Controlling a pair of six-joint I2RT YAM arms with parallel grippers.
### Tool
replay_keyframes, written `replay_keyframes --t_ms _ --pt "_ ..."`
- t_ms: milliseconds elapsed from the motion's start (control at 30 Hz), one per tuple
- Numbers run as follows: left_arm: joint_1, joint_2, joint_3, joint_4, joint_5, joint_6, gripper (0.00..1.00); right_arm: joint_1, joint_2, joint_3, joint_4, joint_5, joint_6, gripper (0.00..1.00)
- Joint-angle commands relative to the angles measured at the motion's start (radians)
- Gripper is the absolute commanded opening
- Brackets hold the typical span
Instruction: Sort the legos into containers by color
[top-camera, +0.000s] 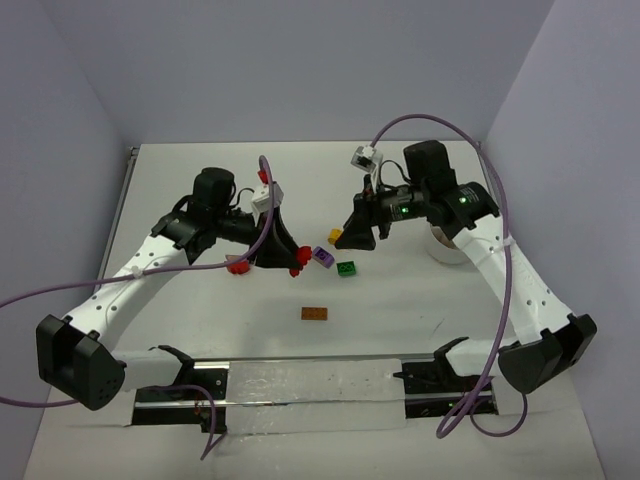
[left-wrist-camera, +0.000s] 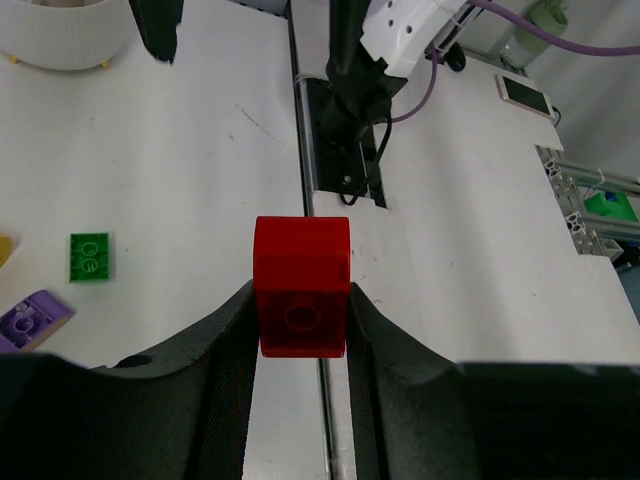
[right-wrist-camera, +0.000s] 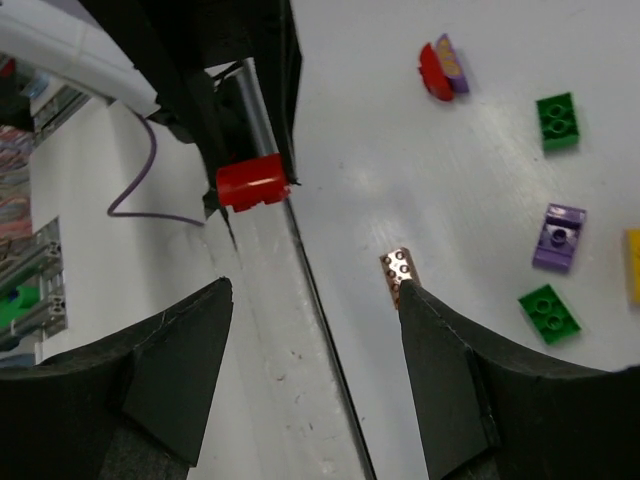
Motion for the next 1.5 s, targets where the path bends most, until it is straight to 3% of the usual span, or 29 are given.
replay_keyframes --t_ms 0,333,800,1467 --pt "-0.011 0.003 0.029 0.011 0.087 0.022 0.0 0.063 0.023 0.071 0.032 -0.06 -0.008 0.73" --pt "-0.019 0.011 0.022 0.061 0.046 -0.038 0.0 0.164 0.087 0.126 0.011 -0.032 -0.011 0.71" --pt "-0.022 0.014 0.025 0.079 0.05 -0.049 0.0 0.2 0.15 0.135 0.013 -0.044 0.002 0.71" --pt "-0.026 0.028 0.026 0.1 0.036 -0.069 0.0 0.221 0.173 0.144 0.0 -0.046 -0.019 0.53"
